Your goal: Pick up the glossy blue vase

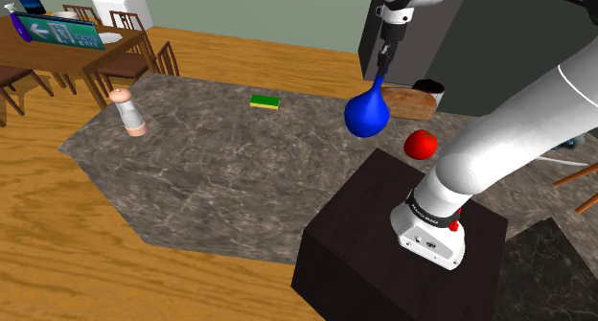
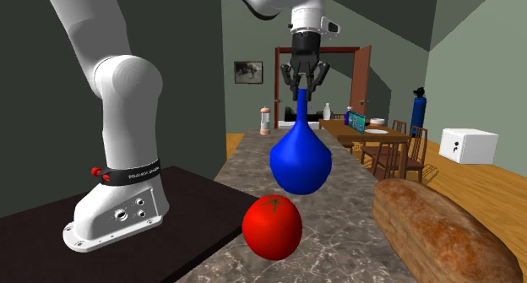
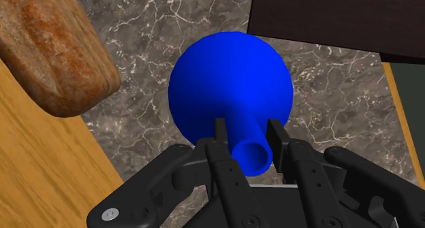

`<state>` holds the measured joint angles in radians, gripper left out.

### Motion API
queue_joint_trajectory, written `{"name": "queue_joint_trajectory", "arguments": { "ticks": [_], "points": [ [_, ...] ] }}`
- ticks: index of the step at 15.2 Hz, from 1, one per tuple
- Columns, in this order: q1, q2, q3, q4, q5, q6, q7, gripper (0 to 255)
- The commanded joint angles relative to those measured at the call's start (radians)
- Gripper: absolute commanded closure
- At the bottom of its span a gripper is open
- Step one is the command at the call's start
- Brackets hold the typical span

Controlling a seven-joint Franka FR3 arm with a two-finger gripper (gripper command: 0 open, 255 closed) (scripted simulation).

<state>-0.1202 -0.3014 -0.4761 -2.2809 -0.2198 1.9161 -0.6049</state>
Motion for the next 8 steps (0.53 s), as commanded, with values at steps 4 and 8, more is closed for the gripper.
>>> {"name": "queue_joint_trajectory", "arguments": {
  "ticks": [4, 8],
  "points": [
    [0.0, -0.022, 0.01, 0.052, -0.001, -0.072, -0.001, 255],
    [0.002, -0.03, 0.016, 0.088, 0.001, -0.116, -0.003, 255]
  ]
}}
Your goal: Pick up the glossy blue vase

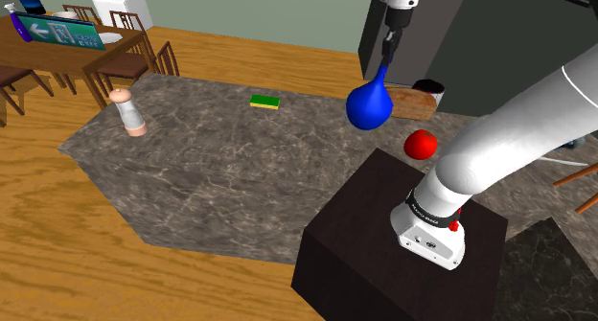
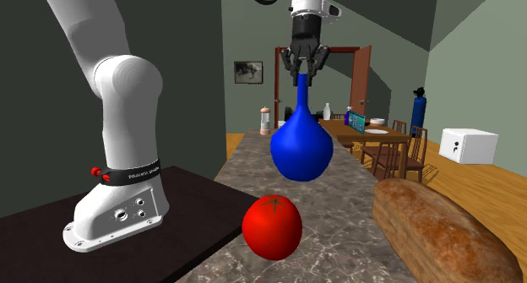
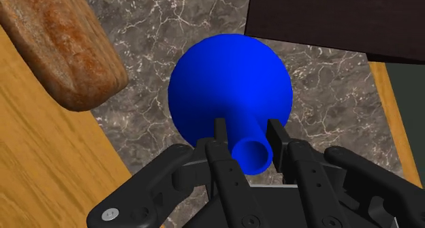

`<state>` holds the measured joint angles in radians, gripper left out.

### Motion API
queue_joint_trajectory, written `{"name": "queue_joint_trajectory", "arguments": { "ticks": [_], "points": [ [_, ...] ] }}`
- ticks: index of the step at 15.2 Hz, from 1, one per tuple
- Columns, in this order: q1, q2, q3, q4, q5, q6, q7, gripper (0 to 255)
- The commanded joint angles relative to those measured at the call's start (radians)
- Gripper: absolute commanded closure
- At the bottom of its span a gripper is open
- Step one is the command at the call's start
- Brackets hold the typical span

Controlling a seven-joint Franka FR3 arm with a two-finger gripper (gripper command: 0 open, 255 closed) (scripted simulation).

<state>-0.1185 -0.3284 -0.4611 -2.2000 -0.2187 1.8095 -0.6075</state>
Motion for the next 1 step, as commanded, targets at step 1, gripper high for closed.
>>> {"name": "queue_joint_trajectory", "arguments": {
  "ticks": [1],
  "points": [
    [0.0, -0.003, 0.001, 0.007, 0.0, -0.009, 0.0, 255]
  ]
}}
